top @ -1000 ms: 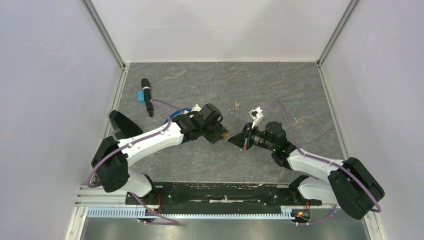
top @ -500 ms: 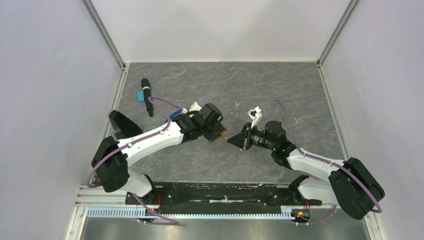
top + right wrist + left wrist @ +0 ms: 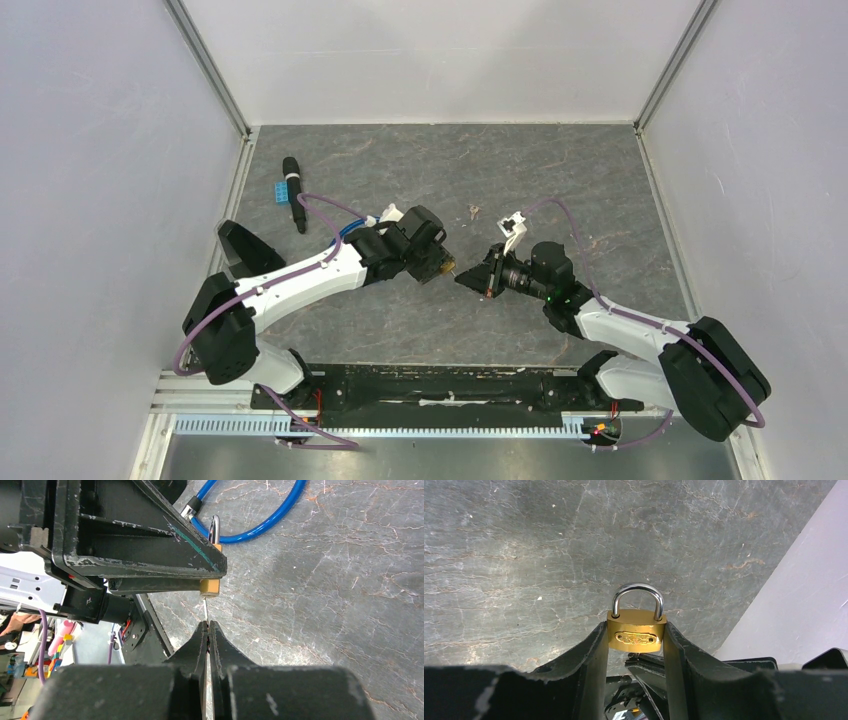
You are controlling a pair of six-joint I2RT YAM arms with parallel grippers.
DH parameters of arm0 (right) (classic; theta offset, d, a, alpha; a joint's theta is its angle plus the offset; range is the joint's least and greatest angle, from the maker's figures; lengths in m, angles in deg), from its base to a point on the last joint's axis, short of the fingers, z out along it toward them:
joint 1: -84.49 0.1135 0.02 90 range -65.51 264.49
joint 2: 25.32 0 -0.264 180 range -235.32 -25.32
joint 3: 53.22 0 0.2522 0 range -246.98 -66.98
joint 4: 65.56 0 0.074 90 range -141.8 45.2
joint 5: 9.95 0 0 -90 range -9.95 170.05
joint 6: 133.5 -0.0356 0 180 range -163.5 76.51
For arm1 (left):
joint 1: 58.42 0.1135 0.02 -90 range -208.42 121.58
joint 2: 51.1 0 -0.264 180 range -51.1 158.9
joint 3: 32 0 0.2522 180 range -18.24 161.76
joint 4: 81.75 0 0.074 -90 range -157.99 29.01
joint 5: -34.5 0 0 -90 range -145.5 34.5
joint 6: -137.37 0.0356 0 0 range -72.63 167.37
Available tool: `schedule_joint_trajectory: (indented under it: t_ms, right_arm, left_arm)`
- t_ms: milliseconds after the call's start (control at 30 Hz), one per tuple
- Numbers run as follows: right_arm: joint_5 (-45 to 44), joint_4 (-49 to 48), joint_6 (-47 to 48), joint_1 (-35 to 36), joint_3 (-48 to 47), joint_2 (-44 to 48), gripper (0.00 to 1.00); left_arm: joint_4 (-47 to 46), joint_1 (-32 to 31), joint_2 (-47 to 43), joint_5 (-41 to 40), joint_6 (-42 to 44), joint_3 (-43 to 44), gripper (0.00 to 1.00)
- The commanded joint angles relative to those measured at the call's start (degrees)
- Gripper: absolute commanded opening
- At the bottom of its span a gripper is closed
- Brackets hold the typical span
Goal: Unlock with the key
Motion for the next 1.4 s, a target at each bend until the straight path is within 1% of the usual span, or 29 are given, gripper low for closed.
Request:
schedule_joint_trajectory:
  t_ms: [0, 1000, 1367]
  right_arm:
    - [-0.97, -2.9, -0.39, -0.14, -0.99, 0.6, 0.0]
    - [-1.76, -3.49, -1.71, -2.91, 1.16, 2.68, 0.0]
    - [0.35, -7.4, -4.19, -2.89, 1.77, 1.47, 0.0]
  left_arm:
    - [-3.48, -0.26, -1.19, 0.51, 2.08, 1.25, 0.02]
    - [-5.25, -0.35, -2.05, 1.18, 1.73, -0.65, 0.02]
    - [-6.6, -0.61, -1.96, 1.66, 1.85, -0.77, 0.02]
